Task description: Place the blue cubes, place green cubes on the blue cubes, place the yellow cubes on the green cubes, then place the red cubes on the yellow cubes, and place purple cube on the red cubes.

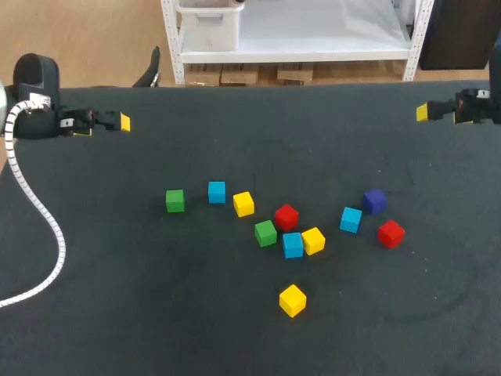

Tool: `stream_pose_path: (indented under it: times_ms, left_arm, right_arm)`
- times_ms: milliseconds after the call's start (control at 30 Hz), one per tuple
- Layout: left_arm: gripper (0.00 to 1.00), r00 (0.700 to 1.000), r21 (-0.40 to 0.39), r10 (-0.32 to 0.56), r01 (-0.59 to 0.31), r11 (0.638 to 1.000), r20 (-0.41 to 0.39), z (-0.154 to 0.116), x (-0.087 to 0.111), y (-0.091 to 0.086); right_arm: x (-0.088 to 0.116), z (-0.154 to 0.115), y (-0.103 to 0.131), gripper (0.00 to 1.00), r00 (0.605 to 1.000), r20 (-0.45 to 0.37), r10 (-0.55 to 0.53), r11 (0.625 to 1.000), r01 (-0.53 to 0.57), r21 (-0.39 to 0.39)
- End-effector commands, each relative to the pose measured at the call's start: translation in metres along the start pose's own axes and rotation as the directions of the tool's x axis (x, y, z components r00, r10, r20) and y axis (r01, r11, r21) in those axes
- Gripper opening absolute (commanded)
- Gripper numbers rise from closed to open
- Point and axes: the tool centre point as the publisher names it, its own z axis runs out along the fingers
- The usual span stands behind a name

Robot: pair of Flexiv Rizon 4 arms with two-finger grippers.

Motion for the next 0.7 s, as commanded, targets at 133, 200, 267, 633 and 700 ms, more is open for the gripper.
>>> stream_pose_path:
  times_ms: [133,200,267,633,700]
  left_arm:
    - [1.00,1.000,-0.009,-0.002,0.002,1.000,-0.005,0.000,-0.001,-0.002]
    - [1.00,1.000,-0.009,-0.002,0.002,1.000,-0.005,0.000,-0.001,-0.002]
    - [1.00,1.000,-0.009,-0.002,0.002,1.000,-0.005,0.000,-0.001,-0.002]
    - [1.00,1.000,-0.009,-0.002,0.002,1.000,-0.005,0.000,-0.001,-0.002]
    - [1.00,1.000,-0.009,-0.002,0.002,1.000,-0.005,0.000,-0.001,-0.002]
  right_arm:
    - [0.000,-0.001,0.000,1.00,1.000,0.001,0.000,1.000,0.000,0.001]
    - [0.000,-0.001,0.000,1.00,1.000,0.001,0.000,1.000,0.000,0.001]
    - [0.000,-0.001,0.000,1.00,1.000,0.001,0.000,1.000,0.000,0.001]
    - [-0.005,0.005,-0.006,1.00,0.876,-0.070,-0.478,0.878,0.477,-0.029]
    - [-0.010,0.002,-0.006,1.00,0.815,-0.051,-0.577,0.816,0.573,-0.075]
